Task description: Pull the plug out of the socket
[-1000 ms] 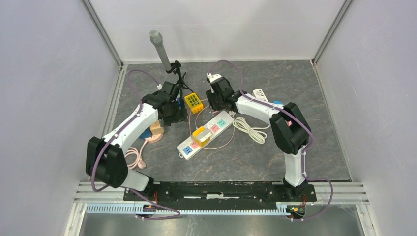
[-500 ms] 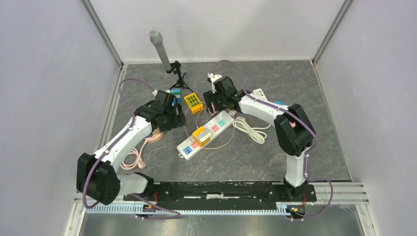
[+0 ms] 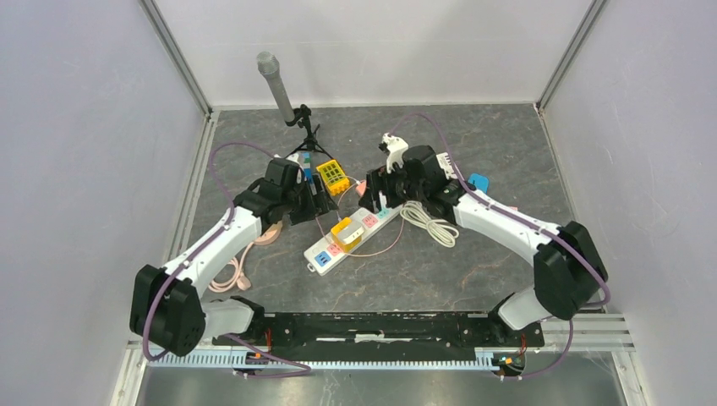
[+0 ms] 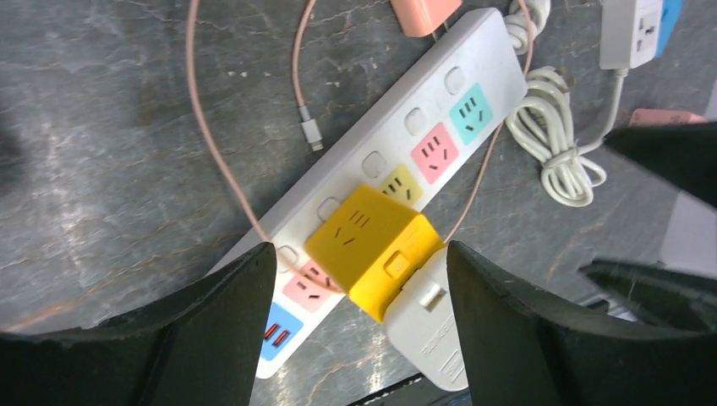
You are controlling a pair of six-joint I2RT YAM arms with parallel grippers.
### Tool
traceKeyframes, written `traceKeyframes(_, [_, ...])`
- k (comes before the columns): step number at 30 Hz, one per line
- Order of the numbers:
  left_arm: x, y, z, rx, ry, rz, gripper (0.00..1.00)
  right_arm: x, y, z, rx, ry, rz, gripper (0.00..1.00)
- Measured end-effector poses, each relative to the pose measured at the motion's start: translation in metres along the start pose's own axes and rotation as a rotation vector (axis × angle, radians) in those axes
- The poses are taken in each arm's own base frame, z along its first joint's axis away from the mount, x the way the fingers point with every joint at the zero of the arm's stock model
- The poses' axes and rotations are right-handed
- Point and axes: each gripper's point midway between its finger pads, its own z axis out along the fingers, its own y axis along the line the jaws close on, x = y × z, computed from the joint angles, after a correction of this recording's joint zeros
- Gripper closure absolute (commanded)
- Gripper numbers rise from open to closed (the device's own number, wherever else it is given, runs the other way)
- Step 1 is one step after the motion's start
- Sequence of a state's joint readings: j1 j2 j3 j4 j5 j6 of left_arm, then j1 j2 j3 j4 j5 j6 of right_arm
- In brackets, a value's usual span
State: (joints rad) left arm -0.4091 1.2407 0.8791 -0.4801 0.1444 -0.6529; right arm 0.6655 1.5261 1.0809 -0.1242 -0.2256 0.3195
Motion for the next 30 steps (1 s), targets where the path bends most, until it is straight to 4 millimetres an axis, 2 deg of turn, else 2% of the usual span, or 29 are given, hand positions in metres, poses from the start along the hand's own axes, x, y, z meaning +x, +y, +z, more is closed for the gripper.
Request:
traceKeyframes(3, [0.001, -0.008, 0.007, 0.037, 0.016, -0.019, 0.22, 0.016, 0.01, -0.009, -0.047, 0.008, 0.078, 0.16])
traceKeyframes(7, [0.011, -0.011, 0.021, 0.067, 0.078, -0.042, 0.26, 0.03, 0.015, -0.014, -0.069, 0.014, 0.176, 0.16])
traceKeyframes(12, [0.034, -0.007, 0.034, 0.09, 0.178, -0.059, 0.32, 0.034, 0.021, -0.018, -0.089, 0.022, 0.26, 0.15])
traceKeyframes(17, [0.051, -0.01, 0.035, 0.14, 0.237, -0.117, 0.39, 0.043, 0.029, -0.021, -0.077, 0.062, 0.348, 0.16])
traceKeyframes(20, [0.059, -0.014, 0.031, 0.172, 0.261, -0.146, 0.41, 0.051, 0.042, -0.023, -0.072, 0.079, 0.405, 0.18])
traceKeyframes(25, [0.07, -0.023, 0.029, 0.236, 0.31, -0.218, 0.42, 0.071, 0.068, -0.03, -0.057, 0.104, 0.492, 0.21])
traceKeyframes(30, [0.079, -0.033, 0.028, 0.292, 0.346, -0.253, 0.41, 0.088, 0.073, -0.034, 0.012, 0.11, 0.565, 0.27])
